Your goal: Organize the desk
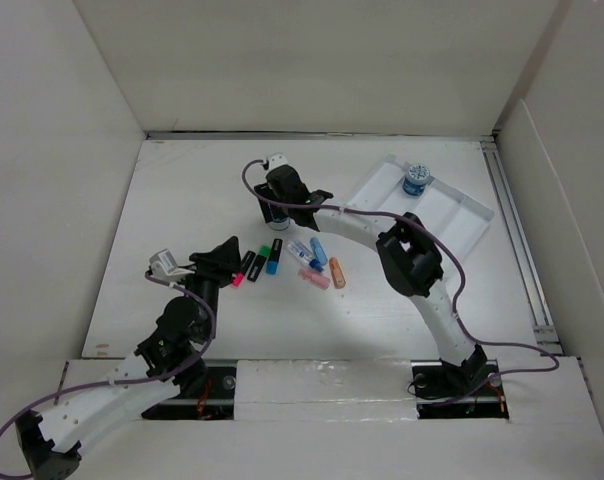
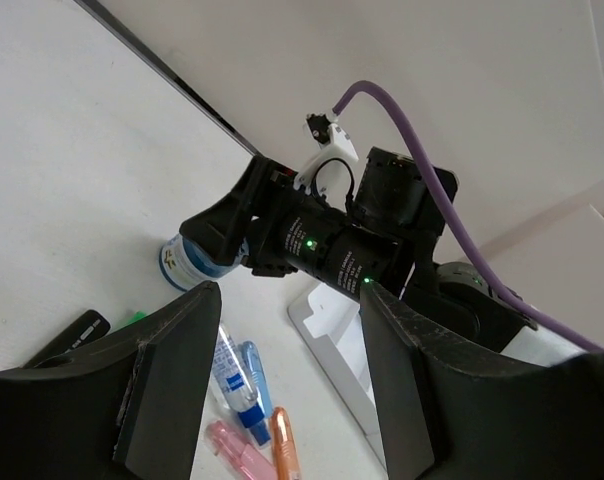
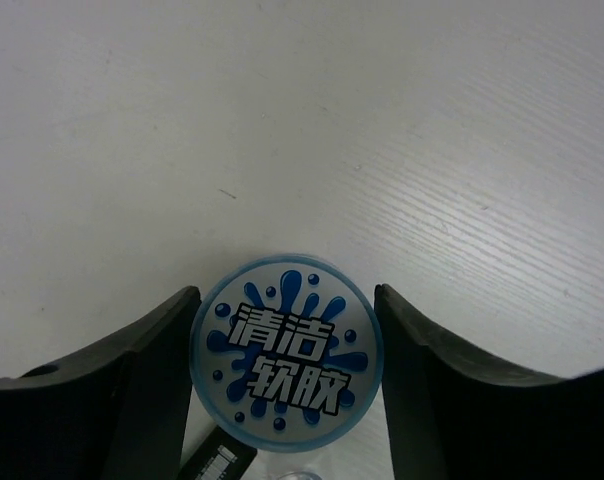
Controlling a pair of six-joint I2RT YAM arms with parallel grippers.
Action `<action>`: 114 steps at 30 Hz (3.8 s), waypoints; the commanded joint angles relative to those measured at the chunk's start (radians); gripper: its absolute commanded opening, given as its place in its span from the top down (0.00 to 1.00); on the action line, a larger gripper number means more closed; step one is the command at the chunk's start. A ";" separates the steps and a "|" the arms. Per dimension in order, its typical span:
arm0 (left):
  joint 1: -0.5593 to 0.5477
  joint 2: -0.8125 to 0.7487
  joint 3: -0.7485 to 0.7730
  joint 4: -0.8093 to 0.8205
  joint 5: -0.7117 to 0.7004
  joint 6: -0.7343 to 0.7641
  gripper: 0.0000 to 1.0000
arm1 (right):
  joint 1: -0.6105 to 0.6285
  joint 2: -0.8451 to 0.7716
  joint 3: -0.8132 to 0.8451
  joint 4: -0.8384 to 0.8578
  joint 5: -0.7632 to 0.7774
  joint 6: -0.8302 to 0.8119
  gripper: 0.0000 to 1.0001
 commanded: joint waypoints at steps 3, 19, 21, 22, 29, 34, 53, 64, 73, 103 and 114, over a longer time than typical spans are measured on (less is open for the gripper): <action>0.002 0.021 -0.006 0.047 0.008 0.021 0.46 | -0.011 -0.045 0.004 0.043 0.011 0.038 0.54; 0.002 0.103 0.033 0.050 0.075 0.051 0.46 | -0.449 -0.608 -0.586 0.316 -0.099 0.232 0.62; 0.002 0.109 0.011 0.104 0.080 0.057 0.46 | -0.505 -0.626 -0.640 0.302 -0.082 0.240 0.62; 0.002 0.119 0.005 0.111 0.082 0.064 0.46 | -0.522 -0.635 -0.655 0.298 -0.070 0.245 0.62; 0.002 0.190 0.034 0.098 0.083 0.071 0.46 | -0.634 -0.671 -0.697 0.263 -0.123 0.245 0.62; 0.002 0.218 0.031 0.127 0.091 0.084 0.46 | -0.644 -0.662 -0.717 0.241 -0.116 0.246 0.62; 0.002 0.365 0.097 0.117 0.154 0.113 0.30 | -0.605 -0.571 -0.681 0.174 -0.070 0.226 0.44; 0.002 0.517 0.157 0.079 0.146 0.109 0.23 | -0.543 -0.709 -0.752 0.247 -0.010 0.223 0.02; 0.002 0.756 0.229 0.133 0.203 0.140 0.54 | -0.424 -1.034 -1.055 0.459 0.027 0.295 0.91; -0.151 1.241 0.569 -0.200 0.239 -0.110 0.61 | -0.253 -1.309 -1.359 0.381 -0.105 0.302 0.59; -0.196 1.321 0.614 -0.286 0.201 -0.169 0.64 | -0.312 -1.370 -1.381 0.373 -0.200 0.302 0.57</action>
